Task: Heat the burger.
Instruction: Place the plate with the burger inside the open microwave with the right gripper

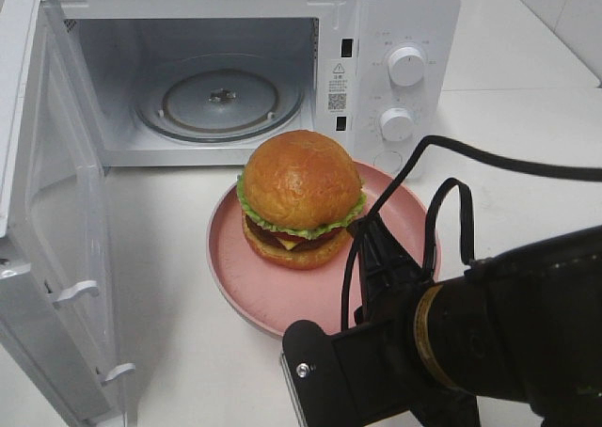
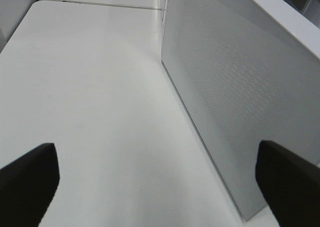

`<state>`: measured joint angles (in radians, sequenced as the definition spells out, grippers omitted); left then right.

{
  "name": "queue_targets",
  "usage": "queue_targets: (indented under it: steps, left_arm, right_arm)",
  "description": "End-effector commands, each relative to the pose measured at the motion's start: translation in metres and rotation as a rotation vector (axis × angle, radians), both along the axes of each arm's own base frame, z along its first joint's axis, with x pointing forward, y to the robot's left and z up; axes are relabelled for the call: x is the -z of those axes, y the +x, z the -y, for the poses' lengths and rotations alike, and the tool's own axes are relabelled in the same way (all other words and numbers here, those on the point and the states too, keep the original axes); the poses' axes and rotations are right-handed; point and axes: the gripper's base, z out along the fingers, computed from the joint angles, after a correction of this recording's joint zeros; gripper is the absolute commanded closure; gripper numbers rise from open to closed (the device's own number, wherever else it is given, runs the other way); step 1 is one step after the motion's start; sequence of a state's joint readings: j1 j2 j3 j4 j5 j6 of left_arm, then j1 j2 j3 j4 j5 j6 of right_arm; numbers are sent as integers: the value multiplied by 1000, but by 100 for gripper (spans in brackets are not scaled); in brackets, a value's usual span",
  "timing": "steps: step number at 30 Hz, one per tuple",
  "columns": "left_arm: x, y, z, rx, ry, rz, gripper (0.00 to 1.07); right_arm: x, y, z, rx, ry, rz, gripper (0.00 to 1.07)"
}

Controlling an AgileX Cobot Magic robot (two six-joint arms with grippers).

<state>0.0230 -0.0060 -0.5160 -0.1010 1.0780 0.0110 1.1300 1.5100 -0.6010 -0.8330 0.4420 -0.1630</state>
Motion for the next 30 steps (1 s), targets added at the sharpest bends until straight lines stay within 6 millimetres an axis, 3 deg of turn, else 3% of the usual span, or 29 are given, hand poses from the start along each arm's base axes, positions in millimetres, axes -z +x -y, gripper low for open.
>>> queue_targets:
  steps: [1,14,30]
  left_arm:
    - [-1,-3,0,-3,-3,29,4]
    - [-1,-3,0,-3,-3,29,4]
    - [-1,-3,0,-3,-3,29,4]
  right_arm:
    - [-3,7,0,-76,-5,18,107]
    - [-19,40,2,-146,28,-24,107]
    - [-21,61,16,-202,86,-68,107]
